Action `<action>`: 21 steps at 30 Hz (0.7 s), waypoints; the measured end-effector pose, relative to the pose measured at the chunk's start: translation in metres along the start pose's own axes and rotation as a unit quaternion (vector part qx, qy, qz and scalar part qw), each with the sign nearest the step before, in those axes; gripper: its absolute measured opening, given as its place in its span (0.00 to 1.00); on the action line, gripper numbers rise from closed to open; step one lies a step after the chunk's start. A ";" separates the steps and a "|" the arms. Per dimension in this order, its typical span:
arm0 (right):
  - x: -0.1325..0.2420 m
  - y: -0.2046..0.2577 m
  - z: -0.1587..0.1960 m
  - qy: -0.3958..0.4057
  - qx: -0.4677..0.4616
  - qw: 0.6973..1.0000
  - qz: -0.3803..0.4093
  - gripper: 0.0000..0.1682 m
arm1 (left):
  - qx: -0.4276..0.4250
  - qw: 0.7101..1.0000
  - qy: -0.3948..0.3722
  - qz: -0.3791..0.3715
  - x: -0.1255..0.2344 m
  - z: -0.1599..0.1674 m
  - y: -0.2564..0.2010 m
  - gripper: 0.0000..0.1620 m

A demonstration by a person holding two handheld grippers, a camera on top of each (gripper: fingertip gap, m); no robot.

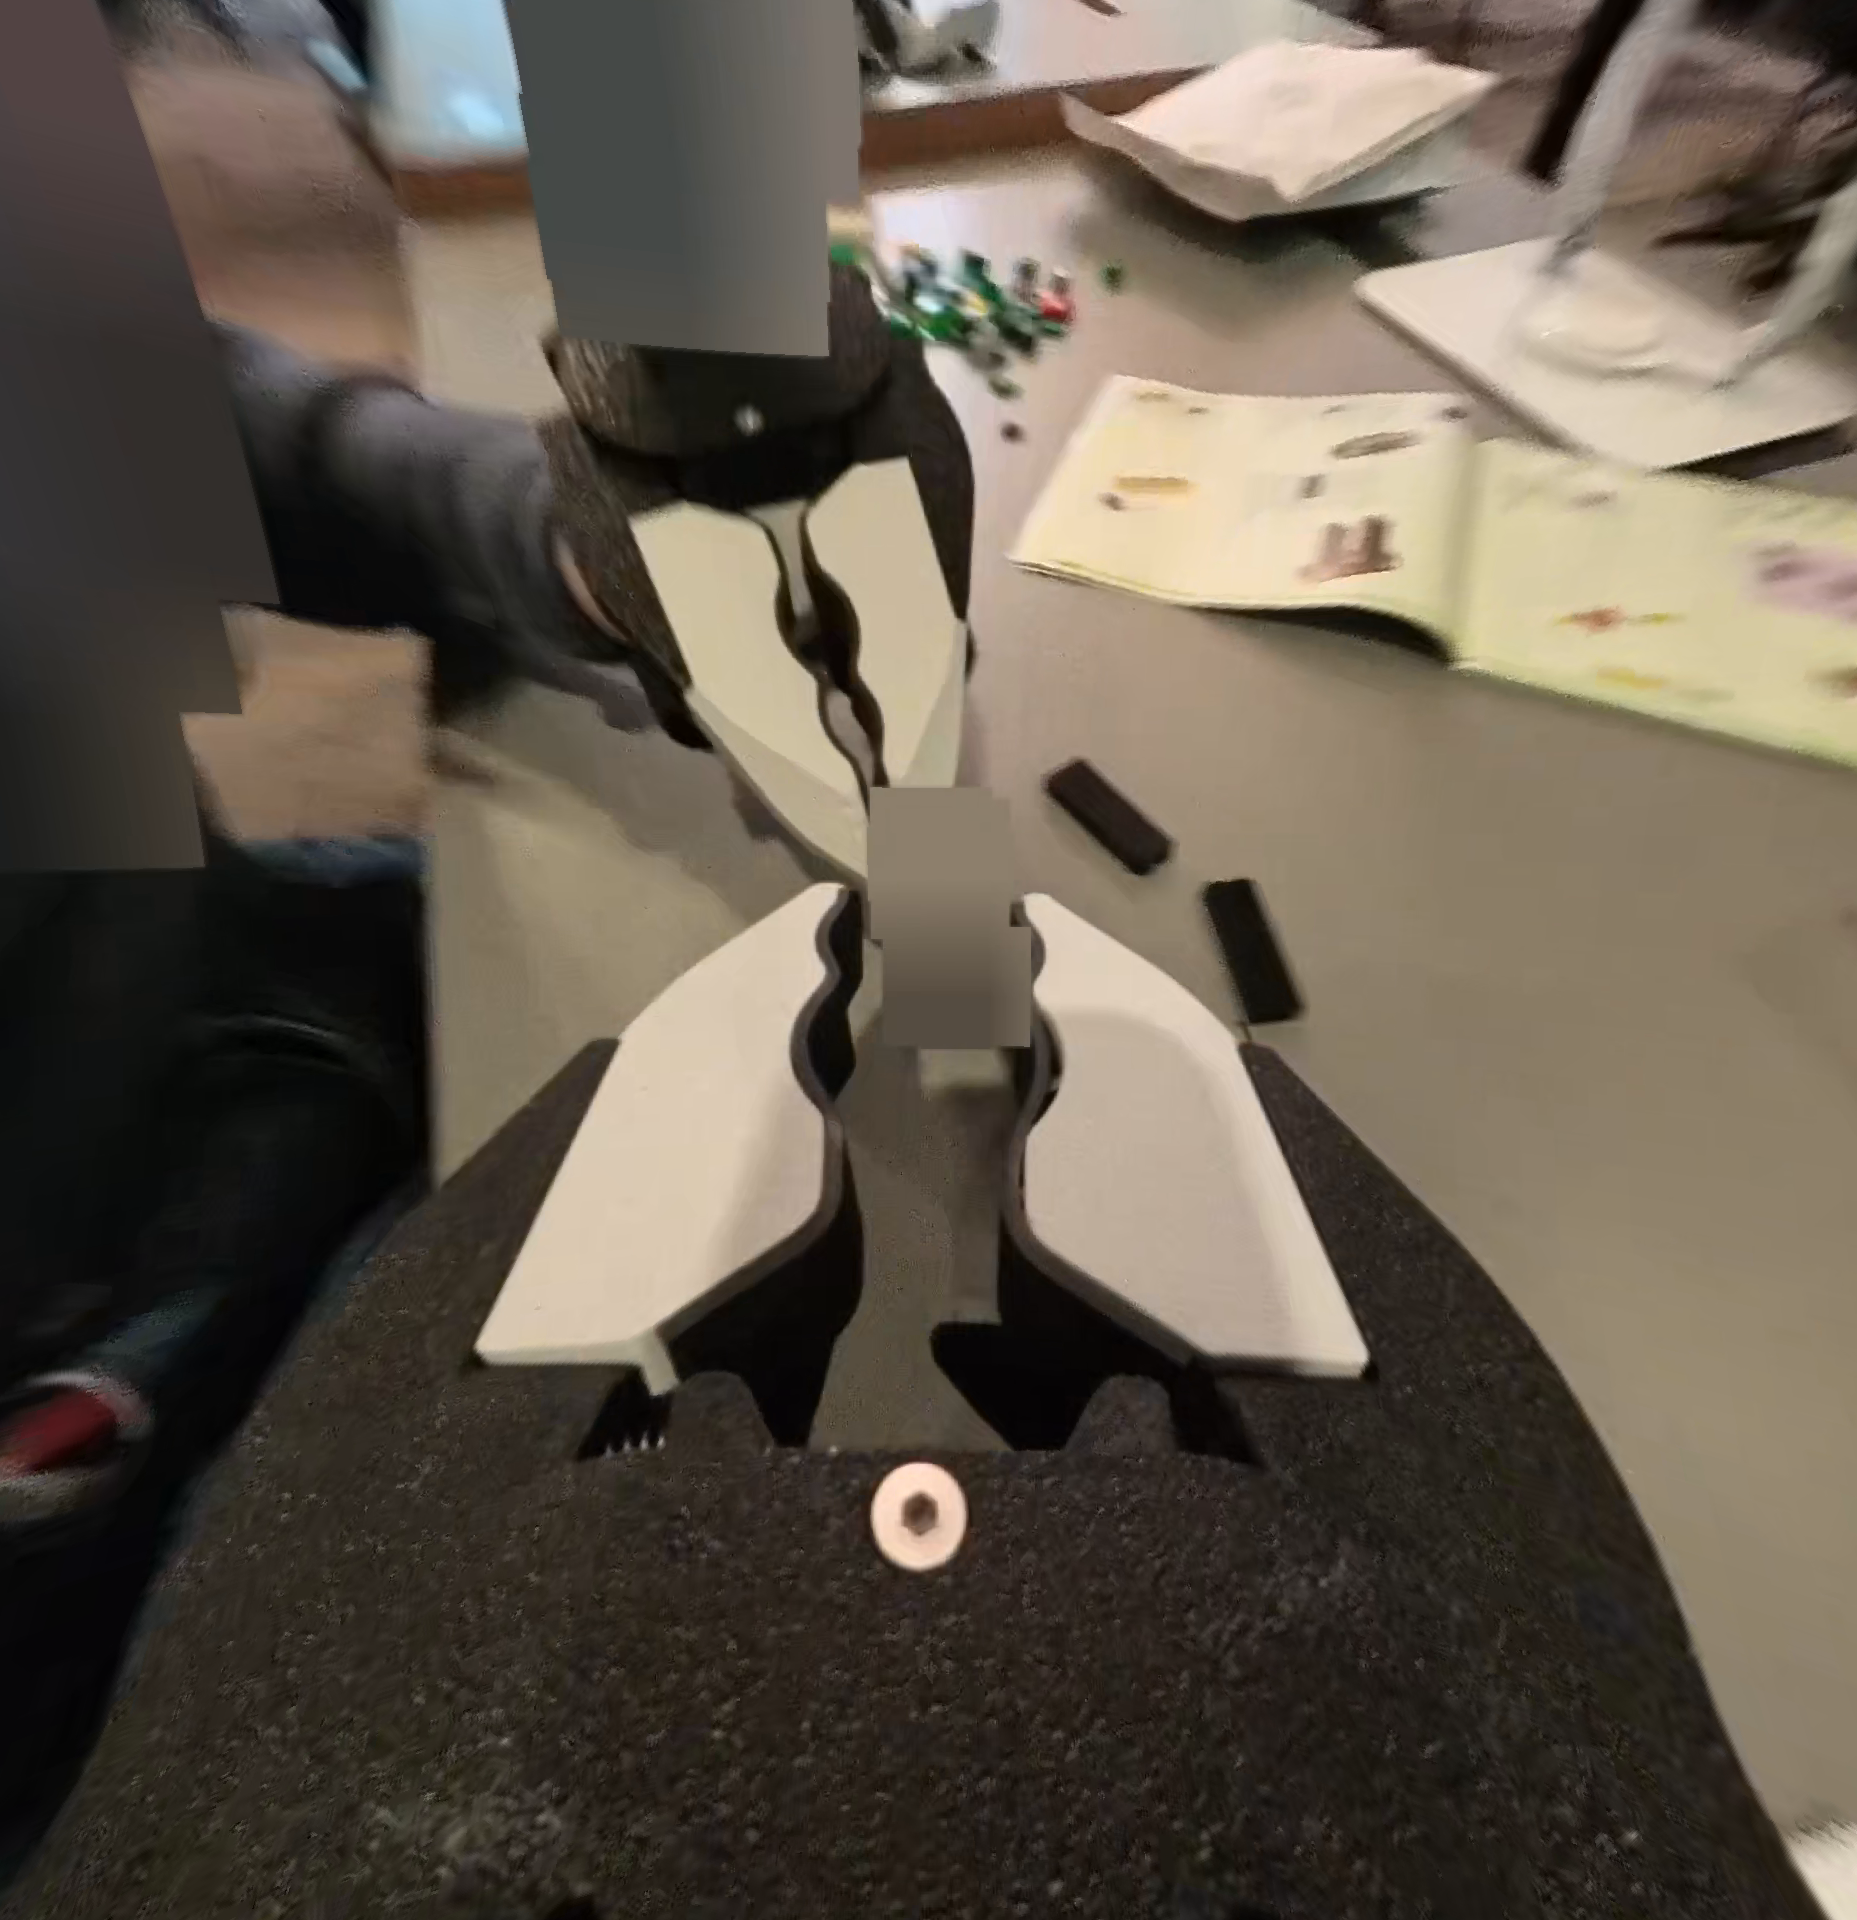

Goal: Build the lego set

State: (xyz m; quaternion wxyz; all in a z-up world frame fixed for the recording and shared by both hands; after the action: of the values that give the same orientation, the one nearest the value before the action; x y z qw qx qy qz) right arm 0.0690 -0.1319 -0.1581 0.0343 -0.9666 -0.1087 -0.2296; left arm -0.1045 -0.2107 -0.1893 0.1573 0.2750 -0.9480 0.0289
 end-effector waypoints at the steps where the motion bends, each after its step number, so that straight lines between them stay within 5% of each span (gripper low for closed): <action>1: -0.002 0.006 -0.002 0.019 0.041 0.998 0.034 0.16 | 0.015 1.000 0.004 0.004 -0.001 0.000 0.001 0.01; 7: -0.018 0.030 -0.007 0.118 0.216 0.961 0.127 0.11 | 0.056 0.997 0.042 0.019 -0.008 -0.002 0.001 0.01; 21: -0.026 0.030 -0.006 0.176 0.236 0.949 0.109 0.11 | 0.083 0.994 0.051 0.045 -0.007 -0.001 0.001 0.06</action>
State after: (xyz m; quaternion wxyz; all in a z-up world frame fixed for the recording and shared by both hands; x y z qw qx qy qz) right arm 0.0507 -0.1674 -0.1648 0.3044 -0.8811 -0.0458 -0.3591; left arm -0.0994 -0.2057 -0.1910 0.1808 0.2425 -0.9445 0.1282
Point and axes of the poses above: each gripper's, where its closed fingertips meet, x back along the fingers, z out of its underside, y = z × x across the jaws, the point moved 10 cm from there along x, back along the fingers
